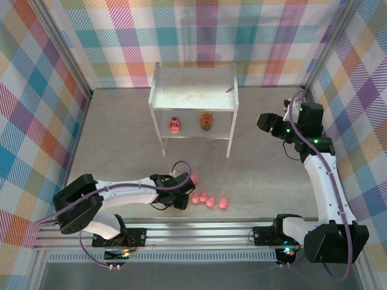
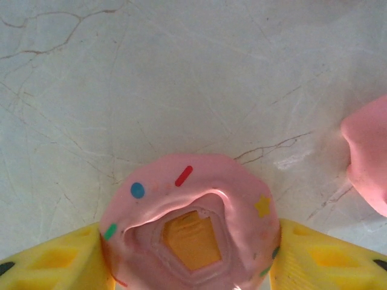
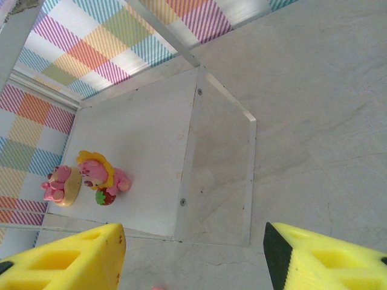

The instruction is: Place and organize the plastic toys onto the shelf

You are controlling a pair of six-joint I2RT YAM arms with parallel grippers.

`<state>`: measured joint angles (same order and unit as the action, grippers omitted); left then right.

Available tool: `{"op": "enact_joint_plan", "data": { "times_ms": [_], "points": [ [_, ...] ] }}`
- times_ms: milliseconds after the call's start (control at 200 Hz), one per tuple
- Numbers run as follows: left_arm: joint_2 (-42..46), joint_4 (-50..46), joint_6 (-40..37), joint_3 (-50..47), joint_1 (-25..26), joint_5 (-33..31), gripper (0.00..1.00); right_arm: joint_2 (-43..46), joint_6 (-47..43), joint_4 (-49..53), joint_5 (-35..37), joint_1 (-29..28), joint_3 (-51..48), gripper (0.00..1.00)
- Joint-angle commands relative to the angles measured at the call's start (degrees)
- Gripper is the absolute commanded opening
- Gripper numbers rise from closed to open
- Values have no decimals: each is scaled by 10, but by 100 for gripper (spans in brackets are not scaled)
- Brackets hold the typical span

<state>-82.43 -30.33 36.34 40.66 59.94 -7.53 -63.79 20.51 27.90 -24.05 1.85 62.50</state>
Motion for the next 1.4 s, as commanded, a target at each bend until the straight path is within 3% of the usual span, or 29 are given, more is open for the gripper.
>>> {"op": "enact_joint_plan", "data": {
  "times_ms": [0,70,400,695,975,1395],
  "points": [
    [-8,4,-12,4,-13,16,46,2,5,-18,-6,-2,-8,63],
    [1,4,-17,2,-17,18,39,2,5,-17,-5,-2,-8,63],
    [65,-50,-59,52,-47,-17,38,2,7,-23,-3,-2,-12,63],
    [69,-62,-142,156,-91,-49,38,2,8,-28,-8,-2,-12,63],
    [38,-11,-221,247,-135,-85,39,-1,6,-33,-9,-2,-8,63],
    [-19,109,-271,293,-136,-140,38,-15,6,-45,-17,-3,-9,63]
  ]
}}
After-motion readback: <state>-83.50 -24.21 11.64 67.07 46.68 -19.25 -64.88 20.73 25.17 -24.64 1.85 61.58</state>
